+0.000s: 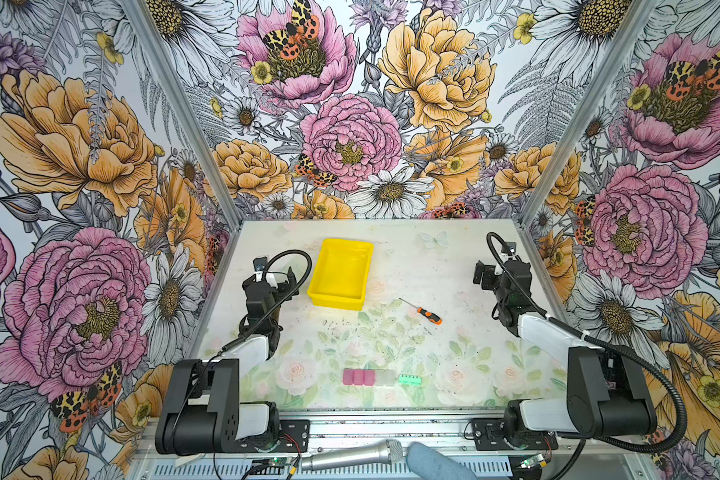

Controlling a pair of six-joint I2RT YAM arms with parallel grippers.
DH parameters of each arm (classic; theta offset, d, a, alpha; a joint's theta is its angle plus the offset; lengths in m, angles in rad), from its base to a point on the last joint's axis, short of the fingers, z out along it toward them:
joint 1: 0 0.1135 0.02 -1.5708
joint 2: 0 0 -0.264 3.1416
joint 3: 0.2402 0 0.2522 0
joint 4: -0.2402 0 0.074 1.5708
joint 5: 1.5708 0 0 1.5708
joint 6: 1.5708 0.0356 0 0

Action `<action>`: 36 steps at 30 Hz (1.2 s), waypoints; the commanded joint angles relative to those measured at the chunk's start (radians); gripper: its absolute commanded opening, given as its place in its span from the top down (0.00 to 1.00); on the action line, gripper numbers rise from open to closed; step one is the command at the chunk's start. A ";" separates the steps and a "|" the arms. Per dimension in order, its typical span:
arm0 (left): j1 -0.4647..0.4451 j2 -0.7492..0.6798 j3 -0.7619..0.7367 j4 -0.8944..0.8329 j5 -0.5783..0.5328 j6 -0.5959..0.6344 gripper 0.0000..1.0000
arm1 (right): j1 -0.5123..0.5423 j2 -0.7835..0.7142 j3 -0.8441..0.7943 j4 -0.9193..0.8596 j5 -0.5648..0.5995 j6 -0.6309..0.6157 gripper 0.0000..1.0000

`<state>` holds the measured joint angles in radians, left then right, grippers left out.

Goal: Put the screwdriver in the bin
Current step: 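Move the right gripper toward the orange-handled screwdriver while the left arm lifts slightly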

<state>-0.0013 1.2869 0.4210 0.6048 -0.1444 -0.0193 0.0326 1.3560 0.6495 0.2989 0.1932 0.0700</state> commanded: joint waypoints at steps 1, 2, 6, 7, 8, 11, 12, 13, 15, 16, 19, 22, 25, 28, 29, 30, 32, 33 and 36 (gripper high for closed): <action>0.007 -0.059 0.028 -0.149 0.011 -0.030 0.01 | 0.038 -0.064 0.054 -0.203 0.038 -0.048 0.01; 0.007 -0.080 0.026 -0.166 0.019 -0.039 0.01 | 0.053 -0.076 0.080 -0.248 0.053 -0.054 0.00; 0.000 -0.150 0.036 -0.257 0.029 -0.089 0.01 | 0.087 -0.114 0.150 -0.398 0.117 -0.052 0.01; -0.004 -0.165 0.044 -0.293 0.029 -0.108 0.01 | 0.093 -0.134 0.153 -0.415 0.120 -0.047 0.00; -0.007 -0.175 0.053 -0.331 0.028 -0.126 0.01 | 0.100 -0.157 0.150 -0.424 0.119 -0.040 0.01; -0.021 -0.209 0.094 -0.458 0.014 -0.192 0.01 | 0.120 -0.213 0.150 -0.450 0.108 -0.005 0.00; -0.024 -0.218 0.106 -0.497 0.015 -0.209 0.01 | 0.127 -0.222 0.155 -0.462 0.107 0.008 0.00; -0.029 -0.228 0.119 -0.535 0.019 -0.224 0.01 | 0.135 -0.232 0.163 -0.481 0.107 0.025 0.01; -0.037 -0.257 0.137 -0.588 0.048 -0.254 0.01 | 0.144 -0.238 0.183 -0.522 0.106 0.063 0.00; -0.043 -0.275 0.145 -0.612 0.068 -0.269 0.01 | 0.149 -0.238 0.194 -0.545 0.103 0.085 0.01; -0.078 -0.322 0.182 -0.703 0.074 -0.309 0.01 | 0.161 -0.221 0.239 -0.615 0.093 0.150 0.01; -0.101 -0.354 0.211 -0.780 0.080 -0.401 0.01 | 0.176 -0.181 0.296 -0.698 0.071 0.222 0.00; -0.128 -0.371 0.218 -0.810 0.134 -0.462 0.01 | 0.195 -0.122 0.355 -0.785 0.040 0.298 0.01; -0.164 -0.379 0.222 -0.840 0.158 -0.509 0.01 | 0.225 -0.061 0.396 -0.849 0.023 0.347 0.01; -0.172 -0.378 0.227 -0.856 0.166 -0.524 0.01 | 0.237 -0.047 0.403 -0.855 0.015 0.354 0.01; -0.180 -0.376 0.232 -0.870 0.179 -0.543 0.01 | 0.250 -0.031 0.408 -0.859 0.008 0.360 0.01; -0.196 -0.370 0.233 -0.879 0.230 -0.577 0.01 | 0.278 -0.005 0.416 -0.860 0.000 0.367 0.01; -0.208 -0.367 0.234 -0.882 0.247 -0.593 0.01 | 0.294 0.009 0.421 -0.859 -0.001 0.370 0.01; -0.260 -0.355 0.239 -0.888 0.275 -0.613 0.01 | 0.332 0.052 0.441 -0.859 -0.015 0.387 0.00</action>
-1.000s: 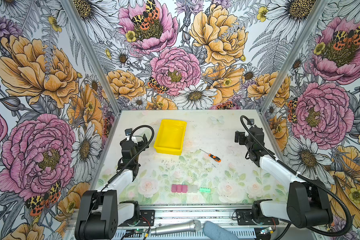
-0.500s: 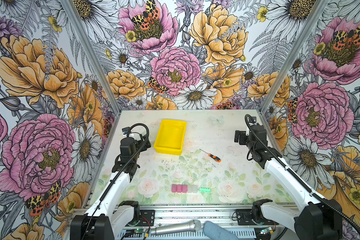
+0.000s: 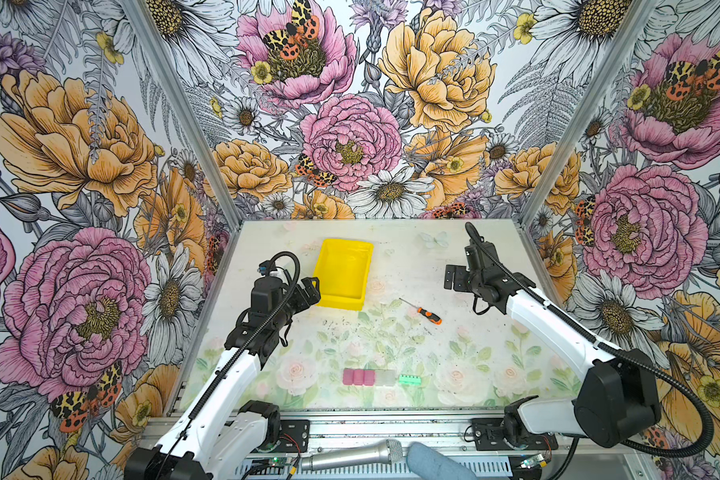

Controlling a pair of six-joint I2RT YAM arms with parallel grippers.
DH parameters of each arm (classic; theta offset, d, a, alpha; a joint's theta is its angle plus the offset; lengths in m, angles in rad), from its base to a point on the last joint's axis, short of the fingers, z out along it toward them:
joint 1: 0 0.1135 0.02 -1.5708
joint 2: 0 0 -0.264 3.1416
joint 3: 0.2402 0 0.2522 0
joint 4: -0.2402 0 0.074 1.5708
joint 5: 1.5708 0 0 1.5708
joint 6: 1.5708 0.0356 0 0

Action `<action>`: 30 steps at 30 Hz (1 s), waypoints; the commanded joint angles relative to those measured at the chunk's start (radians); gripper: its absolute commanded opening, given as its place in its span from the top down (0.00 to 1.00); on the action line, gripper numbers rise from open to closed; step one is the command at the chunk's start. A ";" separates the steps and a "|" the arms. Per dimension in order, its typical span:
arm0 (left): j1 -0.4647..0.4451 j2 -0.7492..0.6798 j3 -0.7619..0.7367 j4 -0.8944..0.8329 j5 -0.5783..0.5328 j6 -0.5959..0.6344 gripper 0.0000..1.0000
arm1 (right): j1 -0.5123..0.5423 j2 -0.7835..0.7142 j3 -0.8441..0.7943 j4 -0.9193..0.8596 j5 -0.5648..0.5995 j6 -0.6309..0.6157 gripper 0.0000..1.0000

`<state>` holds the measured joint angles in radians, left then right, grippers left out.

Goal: Put the screwdriver in the bin
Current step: 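Move the right gripper toward the orange-handled screwdriver while the left arm lifts slightly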

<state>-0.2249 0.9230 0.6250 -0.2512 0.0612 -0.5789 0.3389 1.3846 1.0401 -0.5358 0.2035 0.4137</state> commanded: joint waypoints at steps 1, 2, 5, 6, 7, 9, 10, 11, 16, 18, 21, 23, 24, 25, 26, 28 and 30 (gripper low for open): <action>-0.053 0.014 0.041 -0.040 0.071 -0.052 0.01 | 0.037 0.043 0.059 -0.025 -0.035 0.046 0.00; -0.064 0.019 0.046 -0.043 0.079 -0.052 0.01 | 0.046 0.058 0.067 -0.026 -0.043 0.047 0.00; -0.076 0.043 0.065 -0.048 0.153 -0.051 0.01 | 0.072 0.108 0.087 -0.026 -0.072 0.049 0.01; -0.077 0.053 0.074 -0.048 0.192 -0.046 0.01 | 0.076 0.127 0.097 -0.026 -0.098 0.040 0.01; -0.081 0.064 0.082 -0.051 0.220 -0.039 0.01 | 0.080 0.149 0.108 -0.025 -0.124 0.023 0.01; -0.105 0.069 0.086 -0.057 0.230 -0.019 0.01 | 0.090 0.187 0.125 -0.024 -0.165 -0.017 0.01; -0.121 0.069 0.083 -0.056 0.227 -0.008 0.01 | 0.091 0.204 0.133 -0.024 -0.190 -0.036 0.00; -0.131 0.071 0.079 -0.056 0.226 -0.002 0.01 | 0.091 0.218 0.137 -0.024 -0.205 -0.049 0.01; -0.165 0.060 0.073 -0.056 0.253 0.036 0.01 | 0.088 0.276 0.148 -0.026 -0.263 -0.094 0.01; -0.170 0.056 0.079 -0.057 0.258 0.049 0.01 | 0.087 0.294 0.147 -0.026 -0.282 -0.102 0.01; -0.173 0.061 0.086 -0.056 0.273 0.064 0.01 | 0.082 0.325 0.143 -0.027 -0.319 -0.114 0.00; -0.173 0.066 0.092 -0.056 0.278 0.067 0.02 | 0.082 0.340 0.133 -0.027 -0.340 -0.117 0.00; -0.174 0.066 0.095 -0.056 0.277 0.065 0.01 | 0.081 0.345 0.125 -0.027 -0.348 -0.116 0.00; -0.174 0.067 0.097 -0.056 0.274 0.064 0.01 | 0.082 0.350 0.115 -0.027 -0.351 -0.115 0.01; -0.174 0.068 0.097 -0.056 0.270 0.064 0.01 | 0.082 0.353 0.108 -0.027 -0.349 -0.114 0.01; -0.173 0.069 0.098 -0.060 0.255 0.067 0.01 | 0.083 0.361 0.093 -0.027 -0.349 -0.109 0.01; -0.170 0.069 0.096 -0.069 0.230 0.068 0.01 | 0.082 0.369 0.084 -0.027 -0.351 -0.104 0.03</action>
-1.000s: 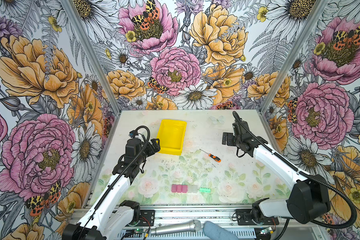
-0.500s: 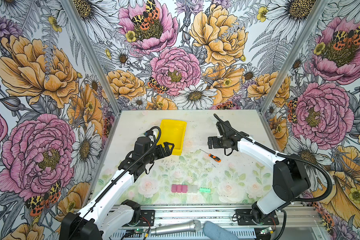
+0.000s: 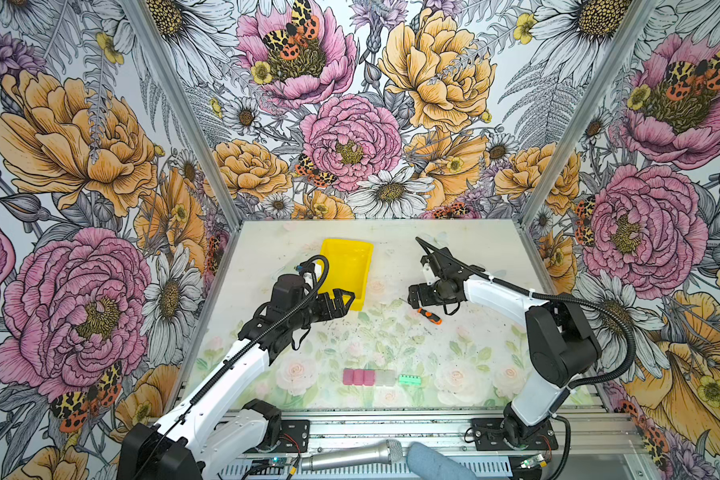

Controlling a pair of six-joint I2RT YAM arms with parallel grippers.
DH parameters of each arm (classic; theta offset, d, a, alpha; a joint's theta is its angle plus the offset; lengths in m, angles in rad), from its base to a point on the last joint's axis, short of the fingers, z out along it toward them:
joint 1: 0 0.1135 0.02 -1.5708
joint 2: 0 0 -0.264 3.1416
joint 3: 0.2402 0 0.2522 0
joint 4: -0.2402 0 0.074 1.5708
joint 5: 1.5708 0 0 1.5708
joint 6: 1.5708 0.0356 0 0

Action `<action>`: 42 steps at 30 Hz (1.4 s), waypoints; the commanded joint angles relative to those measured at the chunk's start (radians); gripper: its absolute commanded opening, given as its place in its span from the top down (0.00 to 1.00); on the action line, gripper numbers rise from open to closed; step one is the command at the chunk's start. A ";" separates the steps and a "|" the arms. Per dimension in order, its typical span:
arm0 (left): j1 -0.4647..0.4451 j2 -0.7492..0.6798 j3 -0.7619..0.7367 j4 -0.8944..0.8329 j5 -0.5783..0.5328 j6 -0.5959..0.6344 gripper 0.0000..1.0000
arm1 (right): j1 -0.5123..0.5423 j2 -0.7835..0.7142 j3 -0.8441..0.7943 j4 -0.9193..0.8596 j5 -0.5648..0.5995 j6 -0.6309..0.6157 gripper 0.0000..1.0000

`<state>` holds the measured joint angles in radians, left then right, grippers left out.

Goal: Put the screwdriver in the bin
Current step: 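Move the right gripper toward the orange-handled screwdriver while the left arm lifts slightly, then lower the right gripper and close it on the screwdriver handle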

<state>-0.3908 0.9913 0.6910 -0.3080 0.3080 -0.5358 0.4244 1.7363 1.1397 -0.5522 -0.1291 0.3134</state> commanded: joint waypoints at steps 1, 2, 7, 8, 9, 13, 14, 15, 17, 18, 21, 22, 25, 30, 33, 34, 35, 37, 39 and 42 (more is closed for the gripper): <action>-0.001 0.001 0.031 -0.016 -0.024 0.026 0.01 | -0.004 0.017 -0.021 -0.011 -0.017 -0.002 0.05; 0.003 0.000 0.031 -0.017 -0.025 0.025 0.02 | -0.003 0.016 -0.026 -0.011 -0.018 0.000 0.05; 0.020 -0.001 0.028 -0.019 -0.032 0.032 0.01 | 0.002 0.015 -0.056 -0.010 -0.017 0.010 0.11; 0.023 0.000 0.028 -0.019 -0.033 0.034 0.01 | 0.003 0.017 -0.060 -0.009 -0.013 0.012 0.12; 0.025 0.001 0.028 -0.019 -0.034 0.033 0.01 | 0.002 0.019 -0.064 -0.008 -0.008 0.015 0.13; 0.029 0.006 0.029 -0.014 -0.035 0.033 0.01 | 0.003 0.033 -0.069 -0.009 -0.005 0.022 0.15; 0.029 0.006 0.030 -0.013 -0.035 0.033 0.01 | 0.004 0.034 -0.070 -0.008 -0.004 0.021 0.17; 0.029 0.007 0.031 -0.013 -0.035 0.034 0.01 | 0.004 0.036 -0.073 -0.009 -0.003 0.020 0.18; 0.030 0.004 0.030 -0.013 -0.037 0.035 0.01 | 0.006 0.034 -0.082 -0.009 0.002 0.019 0.22; 0.029 0.001 0.030 -0.013 -0.039 0.035 0.01 | 0.007 0.034 -0.088 -0.009 0.007 0.020 0.25; 0.036 -0.005 0.023 -0.010 -0.045 0.034 0.01 | 0.007 0.035 -0.106 -0.009 0.014 0.022 0.33; 0.041 -0.008 0.019 -0.006 -0.046 0.032 0.01 | 0.009 0.035 -0.111 -0.009 0.015 0.024 0.35; 0.053 -0.018 0.008 0.007 -0.045 0.028 0.01 | 0.010 0.031 -0.123 -0.010 0.023 0.024 0.42; 0.063 -0.035 0.004 -0.001 -0.044 0.034 0.01 | 0.018 0.028 -0.136 -0.011 0.032 0.029 0.55; 0.063 -0.045 0.007 -0.019 -0.052 0.048 0.01 | 0.030 0.025 -0.144 -0.012 0.044 0.039 0.64; 0.062 -0.049 0.005 -0.022 -0.057 0.051 0.01 | 0.037 0.022 -0.150 -0.012 0.049 0.046 0.67; 0.063 -0.053 0.004 -0.024 -0.060 0.053 0.01 | 0.042 0.018 -0.157 -0.011 0.054 0.055 0.70; 0.064 -0.059 -0.001 -0.024 -0.064 0.054 0.01 | 0.053 0.013 -0.167 -0.011 0.064 0.076 0.74; 0.064 -0.065 -0.005 -0.023 -0.066 0.054 0.01 | 0.064 0.011 -0.174 -0.011 0.072 0.089 0.77; 0.064 -0.070 -0.007 -0.023 -0.067 0.059 0.01 | 0.082 0.006 -0.172 -0.011 0.087 0.096 0.86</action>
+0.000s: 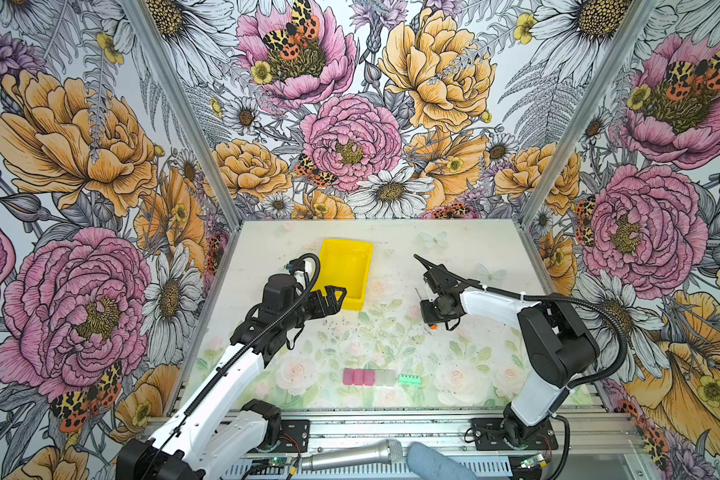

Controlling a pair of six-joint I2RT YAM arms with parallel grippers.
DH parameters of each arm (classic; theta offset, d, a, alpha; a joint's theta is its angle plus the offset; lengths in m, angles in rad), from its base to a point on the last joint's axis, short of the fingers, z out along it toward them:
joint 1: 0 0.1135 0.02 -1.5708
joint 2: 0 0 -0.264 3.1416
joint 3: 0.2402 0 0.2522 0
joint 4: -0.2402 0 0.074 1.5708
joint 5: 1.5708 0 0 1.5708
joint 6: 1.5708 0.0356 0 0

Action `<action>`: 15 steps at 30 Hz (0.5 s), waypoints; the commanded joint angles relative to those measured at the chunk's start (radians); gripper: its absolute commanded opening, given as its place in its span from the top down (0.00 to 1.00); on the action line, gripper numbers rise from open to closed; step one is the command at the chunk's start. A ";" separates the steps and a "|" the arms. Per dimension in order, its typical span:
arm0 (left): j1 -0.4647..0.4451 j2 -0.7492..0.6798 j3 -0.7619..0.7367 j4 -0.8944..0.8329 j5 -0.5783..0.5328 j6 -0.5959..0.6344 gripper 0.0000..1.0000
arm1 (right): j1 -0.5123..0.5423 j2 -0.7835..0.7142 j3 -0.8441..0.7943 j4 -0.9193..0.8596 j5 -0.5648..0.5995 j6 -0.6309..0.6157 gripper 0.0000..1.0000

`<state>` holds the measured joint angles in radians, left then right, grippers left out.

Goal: Put the screwdriver in the bin
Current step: 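Lower the right gripper and close it on the screwdriver handle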

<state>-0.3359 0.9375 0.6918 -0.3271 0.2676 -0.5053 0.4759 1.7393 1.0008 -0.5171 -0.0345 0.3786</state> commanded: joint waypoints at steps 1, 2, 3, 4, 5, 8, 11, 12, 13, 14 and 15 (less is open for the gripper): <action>0.009 -0.017 -0.006 -0.006 -0.027 0.032 0.01 | 0.035 0.002 -0.030 -0.047 -0.003 0.031 0.90; 0.008 -0.019 -0.003 -0.008 -0.027 0.040 0.01 | 0.039 -0.005 -0.028 -0.046 0.002 0.035 0.93; 0.004 -0.020 0.000 -0.013 -0.031 0.051 0.01 | 0.044 -0.012 -0.024 -0.046 0.004 0.041 0.96; -0.001 -0.020 0.006 -0.021 -0.038 0.062 0.01 | 0.047 -0.017 -0.023 -0.045 0.002 0.048 0.99; -0.004 -0.022 0.012 -0.028 -0.044 0.074 0.01 | 0.052 -0.026 -0.018 -0.045 0.000 0.056 1.00; -0.005 -0.027 0.011 -0.035 -0.053 0.097 0.01 | 0.066 -0.045 -0.006 -0.046 0.004 0.076 1.00; -0.003 -0.035 0.002 -0.034 -0.054 0.107 0.01 | 0.070 -0.069 0.002 -0.044 0.001 0.106 1.00; -0.003 -0.037 0.001 -0.034 -0.052 0.112 0.01 | 0.070 -0.081 0.004 -0.044 -0.004 0.117 1.00; -0.003 -0.039 -0.001 -0.035 -0.050 0.115 0.02 | 0.073 -0.090 0.008 -0.046 -0.007 0.128 1.00; -0.003 -0.042 -0.003 -0.033 -0.048 0.120 0.01 | 0.073 -0.102 0.011 -0.046 -0.009 0.135 1.00; -0.002 -0.044 -0.005 -0.034 -0.048 0.122 0.01 | 0.072 -0.116 0.016 -0.046 -0.011 0.145 1.00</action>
<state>-0.3363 0.9134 0.6918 -0.3557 0.2398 -0.4187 0.5468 1.6859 0.9974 -0.5579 -0.0341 0.4740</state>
